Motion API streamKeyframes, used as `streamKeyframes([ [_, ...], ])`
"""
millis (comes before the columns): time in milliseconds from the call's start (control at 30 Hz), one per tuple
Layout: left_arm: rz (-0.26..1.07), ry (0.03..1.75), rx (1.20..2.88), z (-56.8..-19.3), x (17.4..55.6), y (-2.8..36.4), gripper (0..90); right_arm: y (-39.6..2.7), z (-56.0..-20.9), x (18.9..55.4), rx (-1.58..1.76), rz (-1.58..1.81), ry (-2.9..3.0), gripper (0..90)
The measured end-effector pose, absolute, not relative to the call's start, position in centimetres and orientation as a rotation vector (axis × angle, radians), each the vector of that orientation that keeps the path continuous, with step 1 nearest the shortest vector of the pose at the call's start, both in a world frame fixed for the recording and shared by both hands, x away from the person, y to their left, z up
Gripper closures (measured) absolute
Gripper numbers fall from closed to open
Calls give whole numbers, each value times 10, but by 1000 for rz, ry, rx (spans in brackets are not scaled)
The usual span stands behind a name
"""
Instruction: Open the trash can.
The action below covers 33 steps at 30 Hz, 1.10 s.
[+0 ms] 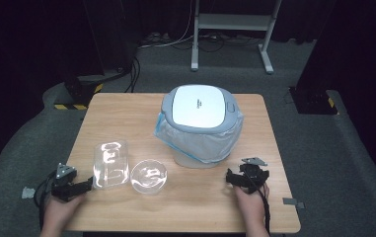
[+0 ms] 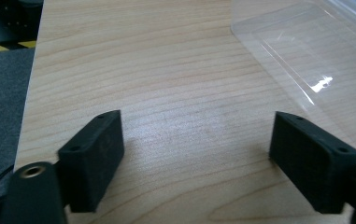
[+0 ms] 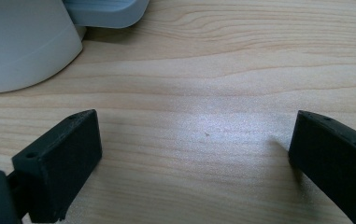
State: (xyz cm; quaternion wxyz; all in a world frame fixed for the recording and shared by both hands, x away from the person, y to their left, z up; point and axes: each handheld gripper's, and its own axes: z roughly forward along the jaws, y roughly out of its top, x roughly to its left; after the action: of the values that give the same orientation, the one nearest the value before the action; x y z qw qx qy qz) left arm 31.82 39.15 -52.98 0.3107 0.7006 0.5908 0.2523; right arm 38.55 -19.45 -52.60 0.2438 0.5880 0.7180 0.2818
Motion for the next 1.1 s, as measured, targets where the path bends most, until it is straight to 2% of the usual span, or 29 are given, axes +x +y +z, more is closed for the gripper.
streamKeyframes([
  [100, 667, 1561, 1855, -530, 318, 392, 141, -194, -526, 385, 1616, 771, 1955, 36],
  [167, 666, 1559, 1875, -529, 318, 391, 144, -196, -525, 383, 1614, 772, 1943, 90],
  [300, 629, 1584, 1894, -524, 312, 396, 161, -197, -524, 380, 1617, 778, 1937, 134],
  [367, 609, 1603, 1872, -519, 308, 401, 169, -198, -523, 379, 1612, 781, 1939, 162],
  [400, 617, 1598, 1848, -511, 302, 405, 169, -198, -523, 378, 1616, 787, 1932, 213],
  [633, 638, 1524, 1812, -485, 289, 402, 176, -200, -521, 376, 1588, 811, 1945, 312],
  [733, 579, 1463, 1814, -473, 290, 390, 149, -199, -521, 375, 1577, 824, 1955, 346],
  [967, 573, 1385, 1822, -459, 296, 361, 148, -196, -520, 371, 1536, 841, 1965, 393],
  [1033, 562, 1356, 1830, -454, 301, 349, 154, -196, -518, 370, 1519, 859, 1967, 414],
  [1100, 560, 1327, 1835, -450, 305, 335, 211, -197, -517, 369, 1508, 879, 1961, 446],
])
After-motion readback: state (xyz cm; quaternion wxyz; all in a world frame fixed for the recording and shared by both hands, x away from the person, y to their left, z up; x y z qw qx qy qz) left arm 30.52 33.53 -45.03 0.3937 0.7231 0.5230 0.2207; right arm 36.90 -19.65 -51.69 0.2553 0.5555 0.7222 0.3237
